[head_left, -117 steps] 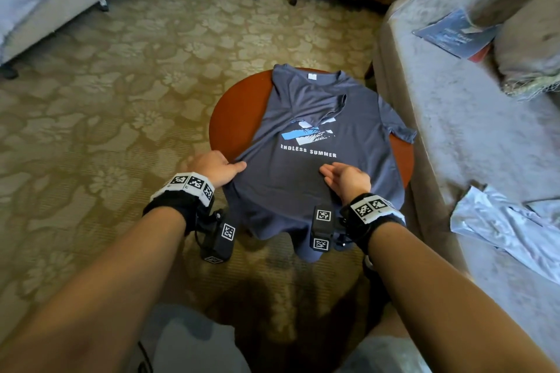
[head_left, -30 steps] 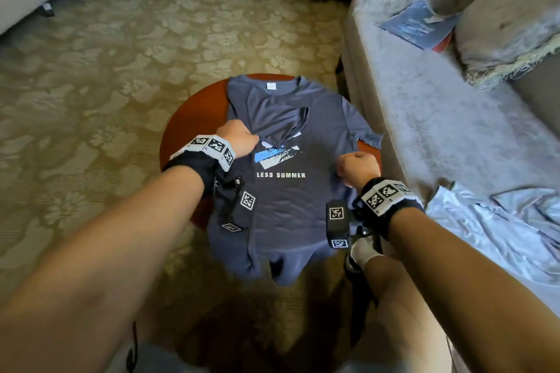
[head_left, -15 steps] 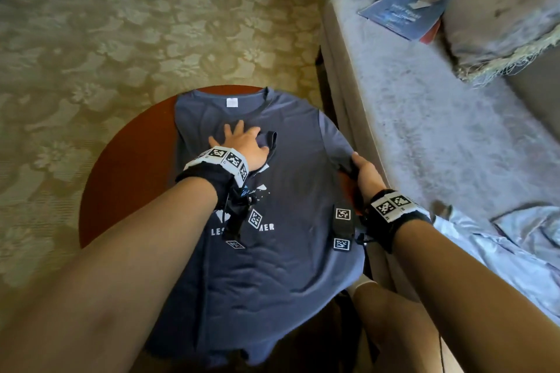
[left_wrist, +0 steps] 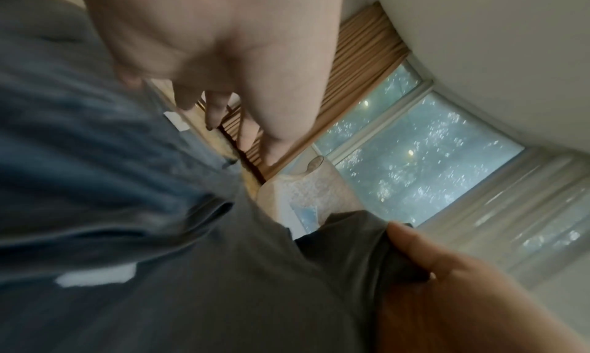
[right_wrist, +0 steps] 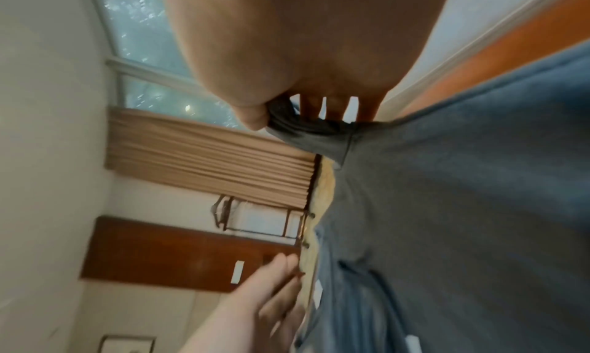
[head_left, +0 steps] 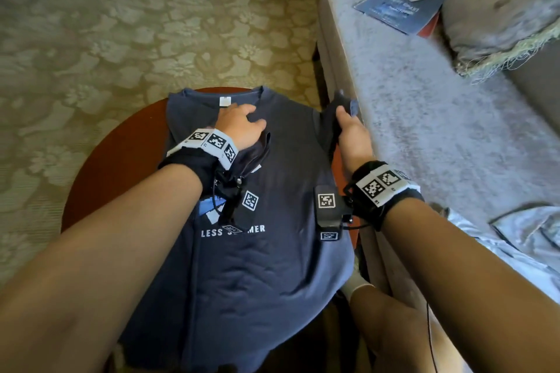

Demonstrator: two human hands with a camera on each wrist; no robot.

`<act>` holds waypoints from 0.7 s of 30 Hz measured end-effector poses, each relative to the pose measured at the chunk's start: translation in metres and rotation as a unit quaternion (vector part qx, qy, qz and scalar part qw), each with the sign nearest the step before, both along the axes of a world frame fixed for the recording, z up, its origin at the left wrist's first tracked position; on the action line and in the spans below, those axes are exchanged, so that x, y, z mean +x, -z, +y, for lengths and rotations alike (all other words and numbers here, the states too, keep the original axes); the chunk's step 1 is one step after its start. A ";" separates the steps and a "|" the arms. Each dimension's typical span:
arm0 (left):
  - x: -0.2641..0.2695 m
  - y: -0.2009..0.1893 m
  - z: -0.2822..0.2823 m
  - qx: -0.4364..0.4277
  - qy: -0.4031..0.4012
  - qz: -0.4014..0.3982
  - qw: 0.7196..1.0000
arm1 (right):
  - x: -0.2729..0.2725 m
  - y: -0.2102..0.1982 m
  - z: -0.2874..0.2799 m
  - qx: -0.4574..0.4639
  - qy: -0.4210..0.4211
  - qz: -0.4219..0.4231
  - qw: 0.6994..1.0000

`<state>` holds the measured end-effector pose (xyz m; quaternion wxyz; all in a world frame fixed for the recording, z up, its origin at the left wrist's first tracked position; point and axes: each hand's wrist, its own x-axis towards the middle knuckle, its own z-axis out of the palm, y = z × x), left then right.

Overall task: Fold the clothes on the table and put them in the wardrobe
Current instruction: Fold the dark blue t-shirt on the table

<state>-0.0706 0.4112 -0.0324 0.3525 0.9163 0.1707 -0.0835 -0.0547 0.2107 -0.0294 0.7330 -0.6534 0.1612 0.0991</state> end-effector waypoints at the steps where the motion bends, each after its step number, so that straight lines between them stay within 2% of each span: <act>1: 0.002 -0.011 -0.001 -0.051 -0.013 -0.025 0.998 | 0.000 -0.004 0.009 0.003 -0.021 -0.023 1.000; 3: 0.009 -0.030 -0.003 -0.205 -0.053 -0.027 0.977 | -0.001 -0.012 0.029 -0.040 -0.073 -0.057 0.995; 6: 0.017 -0.046 -0.001 -0.450 -0.097 0.061 0.886 | -0.004 -0.015 0.062 -0.104 -0.159 -0.093 0.977; 8: 0.023 -0.048 0.010 -0.525 -0.100 0.093 0.840 | -0.005 -0.008 0.084 -0.143 -0.229 -0.111 0.956; 9: 0.025 -0.048 0.015 -0.535 -0.104 0.103 0.832 | -0.006 -0.005 0.093 -0.179 -0.270 -0.121 0.938; 11: 0.025 -0.033 0.029 -0.499 -0.129 0.111 0.850 | -0.009 0.009 0.109 -0.224 -0.342 -0.140 0.902; 14: 0.020 -0.002 0.051 -0.379 -0.151 0.130 0.904 | -0.009 0.026 0.123 -0.253 -0.425 -0.114 0.861; 17: 0.011 0.011 0.064 -0.339 -0.182 0.118 0.915 | -0.011 0.026 0.125 -0.319 -0.493 -0.104 0.803; 18: 0.009 0.011 0.065 -0.334 -0.189 0.114 0.916 | -0.011 0.025 0.125 -0.302 -0.501 -0.103 0.805; 19: 0.008 0.011 0.065 -0.324 -0.193 0.108 0.920 | -0.012 0.020 0.121 -0.270 -0.482 -0.104 0.827; 21: 0.008 0.011 0.064 -0.300 -0.202 0.072 0.930 | -0.012 0.014 0.111 -0.214 -0.348 -0.087 0.909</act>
